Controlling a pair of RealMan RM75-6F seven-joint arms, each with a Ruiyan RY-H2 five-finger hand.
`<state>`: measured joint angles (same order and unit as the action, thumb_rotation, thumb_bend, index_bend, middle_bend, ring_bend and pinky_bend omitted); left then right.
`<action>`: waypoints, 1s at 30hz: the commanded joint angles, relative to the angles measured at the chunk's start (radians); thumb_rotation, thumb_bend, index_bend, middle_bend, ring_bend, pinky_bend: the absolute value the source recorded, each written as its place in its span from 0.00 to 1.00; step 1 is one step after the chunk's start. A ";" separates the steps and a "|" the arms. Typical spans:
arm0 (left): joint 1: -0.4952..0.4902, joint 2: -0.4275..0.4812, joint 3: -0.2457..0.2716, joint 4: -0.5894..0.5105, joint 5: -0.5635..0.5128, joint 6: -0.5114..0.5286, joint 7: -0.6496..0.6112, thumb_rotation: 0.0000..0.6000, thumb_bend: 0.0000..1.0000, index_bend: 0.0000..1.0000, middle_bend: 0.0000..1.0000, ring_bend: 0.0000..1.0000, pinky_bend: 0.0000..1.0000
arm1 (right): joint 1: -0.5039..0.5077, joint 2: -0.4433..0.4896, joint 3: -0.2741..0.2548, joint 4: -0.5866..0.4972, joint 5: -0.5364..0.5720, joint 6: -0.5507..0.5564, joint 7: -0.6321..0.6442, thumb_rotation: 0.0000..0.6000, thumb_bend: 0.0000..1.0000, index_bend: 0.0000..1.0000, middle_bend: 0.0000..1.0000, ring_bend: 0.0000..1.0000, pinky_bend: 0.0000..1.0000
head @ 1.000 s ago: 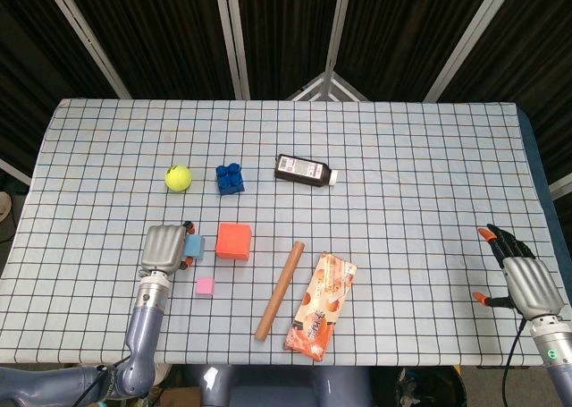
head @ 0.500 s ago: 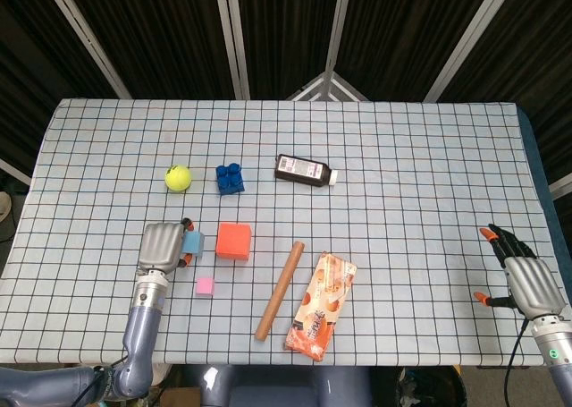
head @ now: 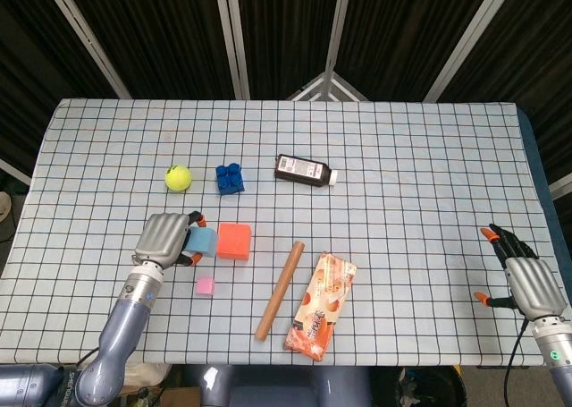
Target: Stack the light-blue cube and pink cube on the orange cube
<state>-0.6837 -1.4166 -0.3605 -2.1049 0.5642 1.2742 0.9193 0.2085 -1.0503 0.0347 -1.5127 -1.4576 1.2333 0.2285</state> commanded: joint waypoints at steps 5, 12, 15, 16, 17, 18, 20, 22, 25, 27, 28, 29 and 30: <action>-0.111 -0.028 -0.015 0.009 -0.111 0.056 0.061 1.00 0.33 0.42 0.85 0.81 0.86 | -0.001 0.001 0.001 0.005 0.002 -0.001 0.010 1.00 0.13 0.00 0.01 0.06 0.16; -0.170 -0.092 0.007 0.059 -0.132 0.103 0.075 1.00 0.33 0.43 0.85 0.81 0.86 | -0.004 0.003 0.000 0.013 -0.007 0.008 0.031 1.00 0.13 0.00 0.01 0.06 0.16; -0.194 -0.108 0.010 0.080 -0.148 0.113 0.086 1.00 0.33 0.43 0.85 0.82 0.86 | -0.003 0.002 0.000 0.017 -0.006 0.006 0.036 1.00 0.13 0.00 0.01 0.06 0.16; -0.202 -0.114 0.011 0.087 -0.153 0.118 0.091 1.00 0.33 0.43 0.85 0.82 0.86 | -0.003 0.001 0.000 0.019 -0.005 0.004 0.038 1.00 0.13 0.00 0.01 0.06 0.16; -0.211 -0.121 0.012 0.094 -0.157 0.123 0.098 1.00 0.33 0.43 0.85 0.82 0.86 | -0.002 0.001 0.001 0.021 -0.004 0.002 0.040 1.00 0.13 0.00 0.01 0.06 0.16; -0.220 -0.127 0.012 0.100 -0.162 0.128 0.105 1.00 0.33 0.43 0.85 0.82 0.86 | -0.002 0.001 0.002 0.022 -0.003 0.001 0.042 1.00 0.13 0.00 0.01 0.06 0.16; -0.232 -0.137 0.013 0.108 -0.167 0.135 0.110 1.00 0.33 0.43 0.85 0.82 0.86 | -0.001 0.001 0.002 0.024 -0.001 0.000 0.045 1.00 0.13 0.00 0.01 0.06 0.16; -0.245 -0.147 0.012 0.115 -0.175 0.142 0.117 1.00 0.33 0.43 0.85 0.82 0.86 | -0.002 0.001 0.003 0.026 0.000 0.001 0.051 1.00 0.13 0.00 0.01 0.06 0.16; -0.257 -0.156 0.013 0.121 -0.177 0.156 0.123 1.00 0.33 0.43 0.85 0.82 0.86 | -0.003 0.002 0.003 0.030 -0.001 0.002 0.057 1.00 0.13 0.00 0.01 0.06 0.16; -0.265 -0.162 0.017 0.126 -0.178 0.170 0.132 1.00 0.33 0.43 0.85 0.81 0.86 | -0.004 0.002 0.003 0.031 -0.002 0.003 0.061 1.00 0.13 0.00 0.01 0.06 0.16; -0.269 -0.167 0.018 0.130 -0.179 0.178 0.135 1.00 0.33 0.43 0.85 0.82 0.86 | -0.004 0.002 0.003 0.032 -0.003 0.004 0.062 1.00 0.13 0.00 0.01 0.06 0.16; -0.274 -0.173 0.020 0.136 -0.180 0.186 0.138 1.00 0.33 0.43 0.85 0.82 0.86 | -0.004 0.002 0.002 0.032 -0.005 0.005 0.063 1.00 0.13 0.00 0.01 0.06 0.16; -0.277 -0.177 0.022 0.140 -0.180 0.191 0.138 1.00 0.33 0.43 0.85 0.82 0.86 | -0.004 0.001 0.002 0.033 -0.006 0.005 0.064 1.00 0.13 0.00 0.01 0.06 0.16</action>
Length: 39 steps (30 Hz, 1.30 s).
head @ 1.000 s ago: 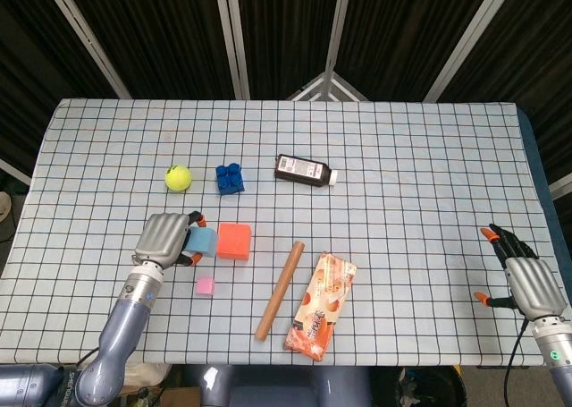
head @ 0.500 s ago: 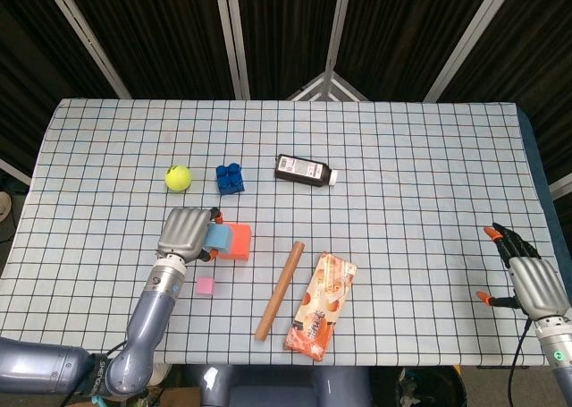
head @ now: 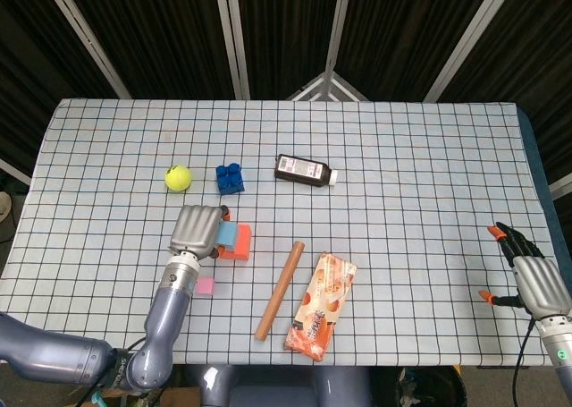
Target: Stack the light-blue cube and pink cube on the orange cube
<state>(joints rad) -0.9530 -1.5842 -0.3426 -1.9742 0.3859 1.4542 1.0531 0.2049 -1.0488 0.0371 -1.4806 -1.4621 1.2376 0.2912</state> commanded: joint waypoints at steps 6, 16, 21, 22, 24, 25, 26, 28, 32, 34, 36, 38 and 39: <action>-0.016 -0.030 0.021 0.028 0.009 0.034 0.006 1.00 0.33 0.43 0.85 0.82 0.86 | 0.000 -0.001 0.000 0.003 -0.001 -0.001 0.005 1.00 0.13 0.00 0.01 0.06 0.16; -0.024 -0.056 0.035 0.056 0.021 0.043 0.002 1.00 0.33 0.43 0.85 0.82 0.86 | 0.000 -0.003 0.000 0.008 -0.007 0.005 0.011 1.00 0.13 0.00 0.01 0.06 0.16; -0.029 -0.069 0.036 0.072 0.020 0.050 0.007 1.00 0.33 0.43 0.85 0.82 0.86 | -0.001 -0.004 0.000 0.012 -0.010 0.008 0.017 1.00 0.13 0.00 0.01 0.06 0.16; -0.030 -0.072 0.037 0.074 0.019 0.051 0.008 1.00 0.33 0.43 0.85 0.82 0.86 | -0.001 -0.004 0.000 0.013 -0.010 0.008 0.018 1.00 0.13 0.00 0.01 0.06 0.16; -0.031 -0.077 0.037 0.079 0.019 0.051 0.008 1.00 0.33 0.43 0.85 0.82 0.86 | 0.000 -0.005 0.000 0.014 -0.011 0.008 0.019 1.00 0.13 0.00 0.01 0.06 0.16; -0.032 -0.080 0.037 0.082 0.019 0.051 0.008 1.00 0.33 0.43 0.85 0.82 0.86 | 0.000 -0.005 0.000 0.015 -0.011 0.008 0.019 1.00 0.13 0.00 0.01 0.06 0.16; -0.032 -0.082 0.036 0.086 0.019 0.050 0.007 1.00 0.33 0.43 0.85 0.82 0.86 | 0.000 -0.005 -0.001 0.015 -0.011 0.008 0.020 1.00 0.13 0.00 0.01 0.06 0.16; -0.034 -0.087 0.036 0.094 0.018 0.048 0.007 1.00 0.33 0.43 0.85 0.82 0.86 | 0.000 -0.005 0.000 0.015 -0.011 0.008 0.020 1.00 0.13 0.00 0.01 0.06 0.16; -0.036 -0.097 0.037 0.105 0.016 0.042 0.008 1.00 0.33 0.43 0.85 0.82 0.86 | 0.000 -0.005 0.000 0.017 -0.010 0.007 0.023 1.00 0.13 0.00 0.01 0.06 0.16; -0.036 -0.099 0.037 0.108 0.017 0.042 0.007 1.00 0.33 0.43 0.85 0.82 0.86 | -0.001 -0.005 0.000 0.018 -0.009 0.008 0.024 1.00 0.13 0.00 0.01 0.06 0.16; -0.036 -0.101 0.036 0.109 0.020 0.043 0.005 1.00 0.33 0.43 0.85 0.82 0.86 | -0.001 -0.005 0.000 0.018 -0.010 0.010 0.026 1.00 0.13 0.00 0.01 0.06 0.16; -0.037 -0.102 0.036 0.110 0.019 0.044 0.008 1.00 0.33 0.43 0.85 0.82 0.86 | -0.002 -0.005 0.000 0.019 -0.011 0.011 0.028 1.00 0.13 0.00 0.01 0.06 0.16; -0.037 -0.103 0.036 0.111 0.020 0.044 0.008 1.00 0.33 0.43 0.85 0.82 0.86 | -0.001 -0.005 0.000 0.020 -0.011 0.010 0.028 1.00 0.13 0.00 0.01 0.06 0.16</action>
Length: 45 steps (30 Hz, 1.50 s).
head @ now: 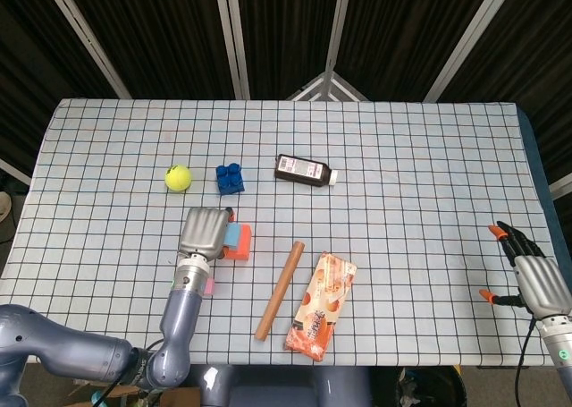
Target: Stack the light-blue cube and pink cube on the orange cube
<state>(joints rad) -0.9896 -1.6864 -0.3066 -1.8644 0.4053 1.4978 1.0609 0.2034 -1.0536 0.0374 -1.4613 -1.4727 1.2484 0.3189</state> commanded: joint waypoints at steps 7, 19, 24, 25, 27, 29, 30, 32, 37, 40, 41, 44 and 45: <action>-0.002 -0.008 -0.001 0.009 0.004 -0.004 0.000 1.00 0.33 0.43 0.85 0.82 0.86 | 0.001 -0.001 0.000 0.000 -0.001 0.000 -0.001 1.00 0.13 0.00 0.01 0.06 0.16; 0.000 -0.015 -0.001 0.010 0.013 0.001 0.001 1.00 0.33 0.43 0.85 0.82 0.86 | 0.001 -0.001 0.000 0.001 0.001 -0.002 -0.002 1.00 0.13 0.00 0.01 0.06 0.16; 0.002 -0.015 -0.001 0.006 0.017 0.008 0.005 1.00 0.33 0.43 0.85 0.82 0.86 | 0.001 -0.001 0.000 0.001 0.001 -0.001 -0.003 1.00 0.13 0.00 0.01 0.06 0.16; 0.002 -0.015 -0.001 0.006 0.017 0.009 0.005 1.00 0.33 0.43 0.85 0.82 0.86 | 0.001 -0.001 0.000 0.000 0.001 -0.002 -0.003 1.00 0.13 0.00 0.01 0.06 0.16; 0.003 -0.015 -0.002 0.008 0.015 0.007 0.006 1.00 0.33 0.43 0.85 0.82 0.86 | 0.001 -0.001 -0.001 0.001 0.001 -0.003 -0.004 1.00 0.13 0.00 0.01 0.06 0.16; 0.003 -0.016 -0.003 0.012 0.015 0.003 0.004 1.00 0.33 0.43 0.85 0.82 0.86 | 0.001 -0.001 -0.001 0.000 0.001 -0.003 -0.006 1.00 0.13 0.00 0.01 0.06 0.16; 0.003 -0.017 -0.003 0.013 0.015 0.002 0.004 1.00 0.33 0.43 0.85 0.82 0.86 | 0.001 -0.001 -0.001 0.000 0.001 -0.003 -0.007 1.00 0.13 0.00 0.01 0.06 0.16; 0.002 -0.018 -0.003 0.015 0.014 -0.003 0.005 1.00 0.33 0.43 0.85 0.82 0.86 | 0.001 -0.001 0.000 0.000 0.002 -0.003 -0.007 1.00 0.13 0.00 0.01 0.06 0.16; 0.002 -0.019 -0.002 0.016 0.013 -0.007 0.007 1.00 0.33 0.43 0.85 0.82 0.86 | 0.001 0.000 0.000 0.000 0.005 -0.005 -0.006 1.00 0.13 0.00 0.01 0.06 0.16; 0.003 -0.019 -0.004 0.018 0.014 -0.010 0.004 1.00 0.33 0.43 0.85 0.82 0.86 | 0.001 0.000 -0.001 -0.001 0.003 -0.005 -0.006 1.00 0.13 0.00 0.01 0.06 0.16; 0.003 -0.019 -0.003 0.018 0.014 -0.011 0.004 1.00 0.33 0.43 0.85 0.82 0.86 | 0.001 0.000 -0.001 -0.001 0.003 -0.005 -0.006 1.00 0.13 0.00 0.01 0.06 0.16; 0.003 -0.018 -0.001 0.015 0.010 -0.014 0.008 1.00 0.33 0.42 0.85 0.82 0.86 | 0.000 0.000 -0.001 -0.002 0.003 -0.003 -0.006 1.00 0.13 0.00 0.01 0.06 0.16; 0.004 -0.018 -0.001 0.015 0.009 -0.014 0.008 1.00 0.33 0.41 0.85 0.82 0.86 | 0.000 0.001 -0.001 -0.002 0.003 -0.003 -0.005 1.00 0.13 0.00 0.01 0.06 0.16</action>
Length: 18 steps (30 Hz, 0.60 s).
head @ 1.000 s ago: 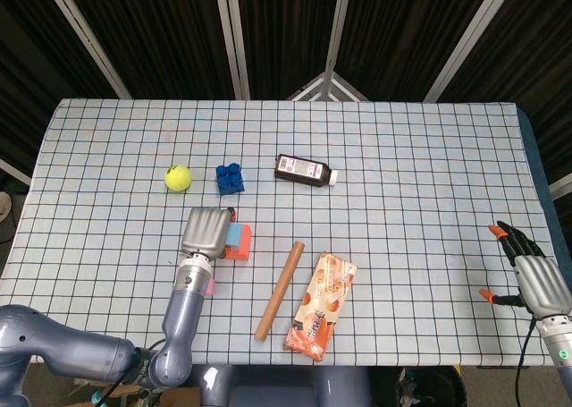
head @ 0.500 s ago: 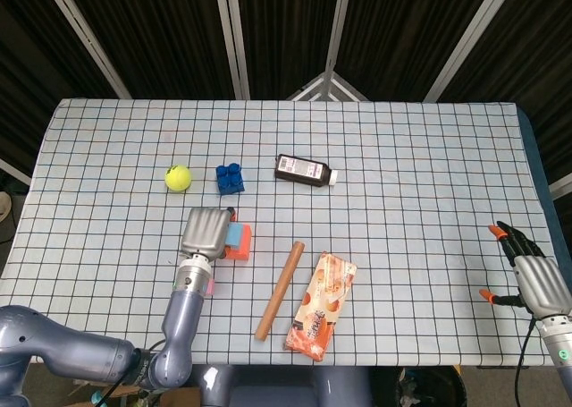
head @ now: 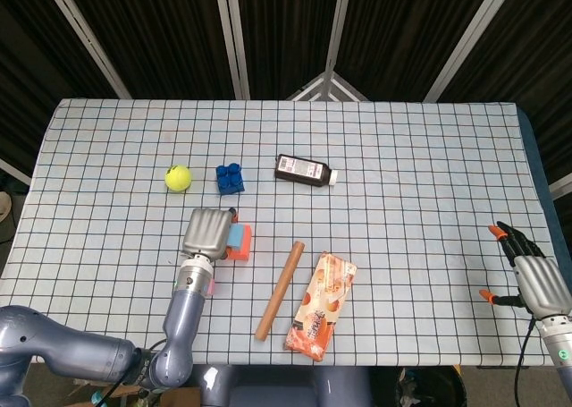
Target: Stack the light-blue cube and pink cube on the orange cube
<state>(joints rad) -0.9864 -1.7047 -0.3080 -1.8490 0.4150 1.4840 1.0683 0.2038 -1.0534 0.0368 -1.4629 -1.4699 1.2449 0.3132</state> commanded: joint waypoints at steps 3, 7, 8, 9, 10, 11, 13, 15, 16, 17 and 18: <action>0.001 0.001 0.003 -0.001 0.001 0.000 0.002 1.00 0.33 0.38 0.85 0.82 0.86 | -0.001 0.001 0.000 0.000 0.000 0.001 0.002 1.00 0.13 0.00 0.01 0.06 0.16; 0.002 0.005 0.007 -0.007 0.004 -0.001 0.004 1.00 0.33 0.35 0.85 0.82 0.86 | 0.000 0.001 0.000 0.000 0.001 -0.001 0.002 1.00 0.13 0.00 0.01 0.06 0.16; 0.003 0.005 0.008 -0.008 0.005 -0.001 0.003 1.00 0.33 0.34 0.85 0.82 0.86 | 0.000 0.001 0.000 0.000 0.001 -0.002 0.002 1.00 0.13 0.00 0.01 0.06 0.16; 0.003 0.006 0.008 -0.008 0.007 -0.002 0.003 1.00 0.33 0.34 0.85 0.82 0.86 | 0.000 0.001 0.000 -0.001 0.001 -0.002 0.002 1.00 0.13 0.00 0.01 0.06 0.16; 0.003 0.006 0.010 -0.009 0.008 -0.002 0.003 1.00 0.33 0.33 0.85 0.82 0.86 | 0.000 0.001 0.000 -0.001 0.001 -0.001 0.002 1.00 0.13 0.00 0.01 0.06 0.16; 0.003 0.007 0.010 -0.010 0.008 -0.003 0.004 1.00 0.33 0.33 0.85 0.82 0.86 | 0.000 0.001 0.000 -0.001 0.001 -0.001 0.002 1.00 0.13 0.00 0.01 0.06 0.16; 0.003 0.007 0.011 -0.010 0.010 -0.004 0.004 1.00 0.33 0.33 0.85 0.82 0.86 | -0.001 0.001 0.000 -0.002 0.002 -0.001 0.002 1.00 0.13 0.00 0.01 0.06 0.16; 0.003 0.007 0.013 -0.011 0.013 -0.004 0.004 1.00 0.33 0.32 0.85 0.82 0.86 | -0.001 0.002 0.000 -0.003 0.003 -0.002 0.002 1.00 0.13 0.00 0.01 0.06 0.16; 0.003 0.006 0.014 -0.011 0.014 -0.004 0.004 1.00 0.33 0.32 0.85 0.82 0.86 | -0.001 0.002 0.000 -0.003 0.003 -0.002 0.002 1.00 0.13 0.00 0.01 0.06 0.16; 0.003 0.006 0.015 -0.011 0.016 -0.004 0.004 1.00 0.33 0.32 0.85 0.82 0.86 | -0.001 0.003 0.000 -0.003 0.003 -0.002 0.002 1.00 0.13 0.00 0.01 0.06 0.16; 0.003 0.006 0.017 -0.011 0.018 -0.003 0.005 1.00 0.33 0.31 0.85 0.82 0.86 | -0.001 0.003 0.000 -0.004 0.002 -0.002 0.002 1.00 0.13 0.00 0.01 0.06 0.16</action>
<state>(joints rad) -0.9835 -1.6985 -0.2918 -1.8602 0.4327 1.4805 1.0726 0.2031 -1.0506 0.0367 -1.4667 -1.4678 1.2429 0.3156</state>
